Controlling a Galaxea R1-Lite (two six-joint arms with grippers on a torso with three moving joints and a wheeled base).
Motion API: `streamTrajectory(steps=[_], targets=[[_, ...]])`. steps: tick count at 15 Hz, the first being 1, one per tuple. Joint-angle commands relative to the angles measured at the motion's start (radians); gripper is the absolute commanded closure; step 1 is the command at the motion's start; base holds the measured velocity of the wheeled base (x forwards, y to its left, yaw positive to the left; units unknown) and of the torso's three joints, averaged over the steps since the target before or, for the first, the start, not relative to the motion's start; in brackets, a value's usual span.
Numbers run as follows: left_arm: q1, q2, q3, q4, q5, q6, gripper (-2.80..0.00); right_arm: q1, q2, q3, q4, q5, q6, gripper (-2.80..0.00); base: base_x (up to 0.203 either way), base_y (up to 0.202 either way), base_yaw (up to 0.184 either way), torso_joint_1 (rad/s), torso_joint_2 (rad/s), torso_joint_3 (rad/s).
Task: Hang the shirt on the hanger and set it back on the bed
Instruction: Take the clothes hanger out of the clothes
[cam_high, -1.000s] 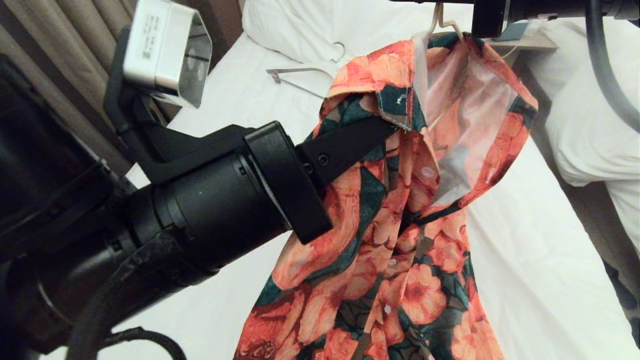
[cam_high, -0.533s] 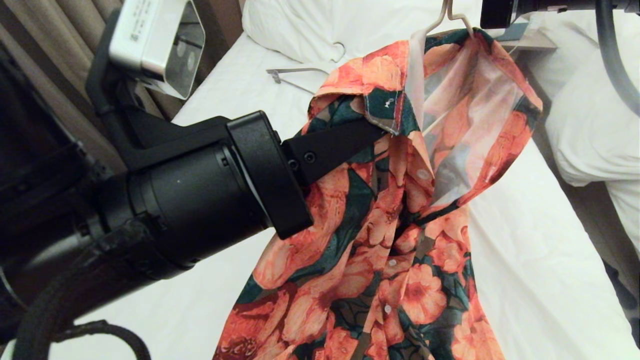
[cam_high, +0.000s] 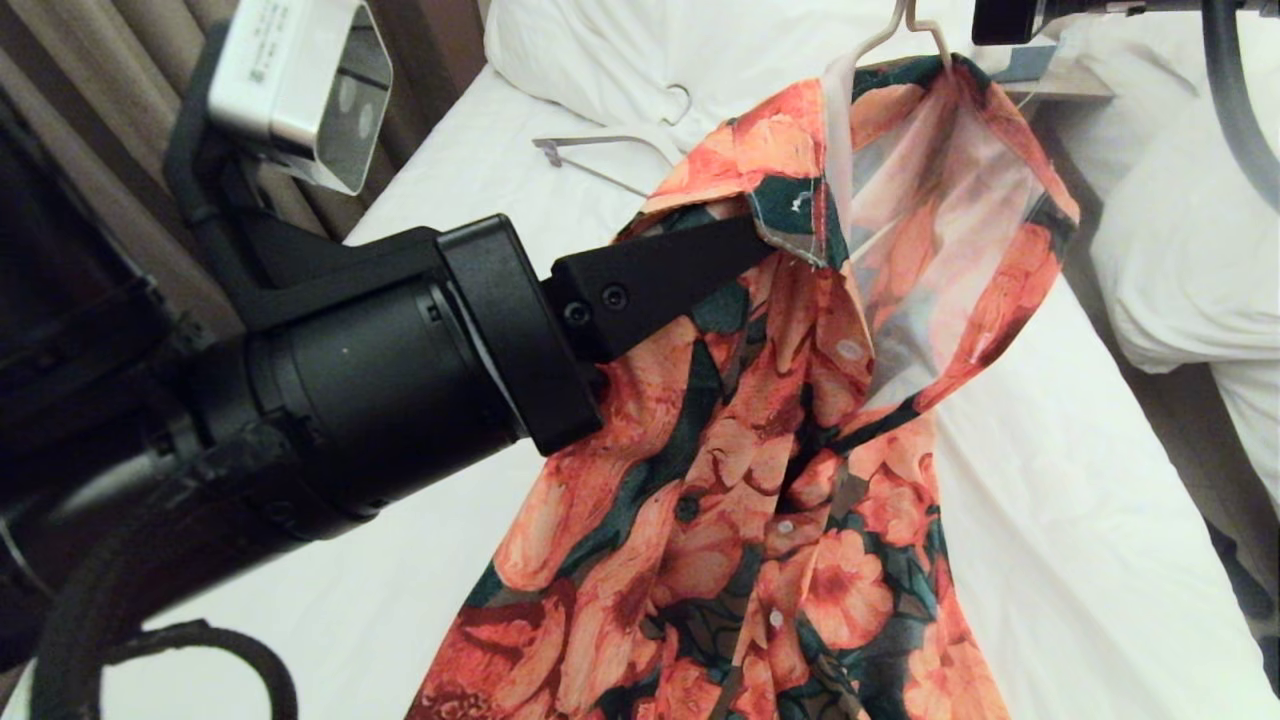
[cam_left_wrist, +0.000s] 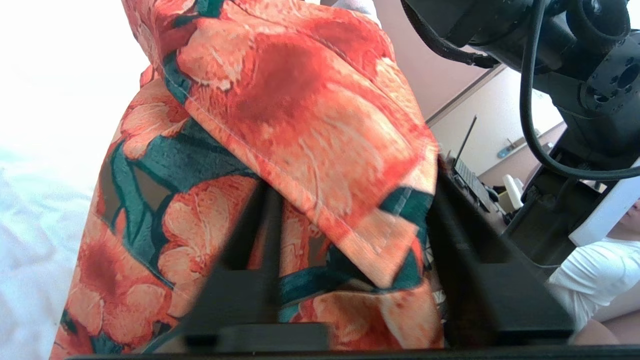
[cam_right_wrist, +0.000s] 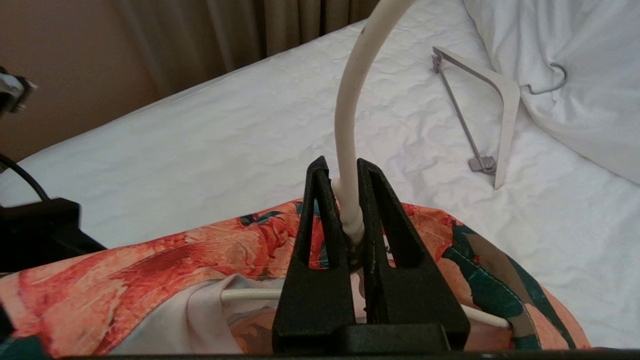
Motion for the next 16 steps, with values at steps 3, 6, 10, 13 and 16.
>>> streamTrajectory(steps=[3, 6, 10, 13, 16], targets=[[0.009, -0.06, 0.002, -0.007, -0.003, -0.001, -2.8, -0.025, 0.002, 0.0, 0.004, -0.005, -0.004, 0.0, 0.0, 0.0, 0.0, 0.0, 0.0, 0.0], [0.027, -0.115, 0.002, -0.006, -0.024, -0.001, -2.8, -0.044, 0.0, 0.0, 0.002, -0.006, -0.005, 0.0, 0.0, 0.0, 0.0, 0.0, 0.0, 0.0], [0.062, -0.144, -0.001, -0.007, -0.038, -0.002, 0.0, -0.085, -0.008, 0.0, 0.001, -0.011, -0.007, 0.0, 0.0, 0.0, 0.0, 0.0, 0.0, 0.0], [0.092, -0.142, -0.009, -0.007, -0.04, -0.003, 0.0, -0.144, -0.013, 0.0, -0.002, -0.011, -0.007, 0.0, 0.0, 0.0, 0.0, 0.0, 0.0, 0.0], [0.119, -0.153, -0.018, -0.005, -0.043, -0.003, 0.0, -0.171, -0.009, 0.002, -0.042, -0.011, -0.009, 0.0, 0.0, 0.0, 0.0, 0.0, 0.0, 0.0]])
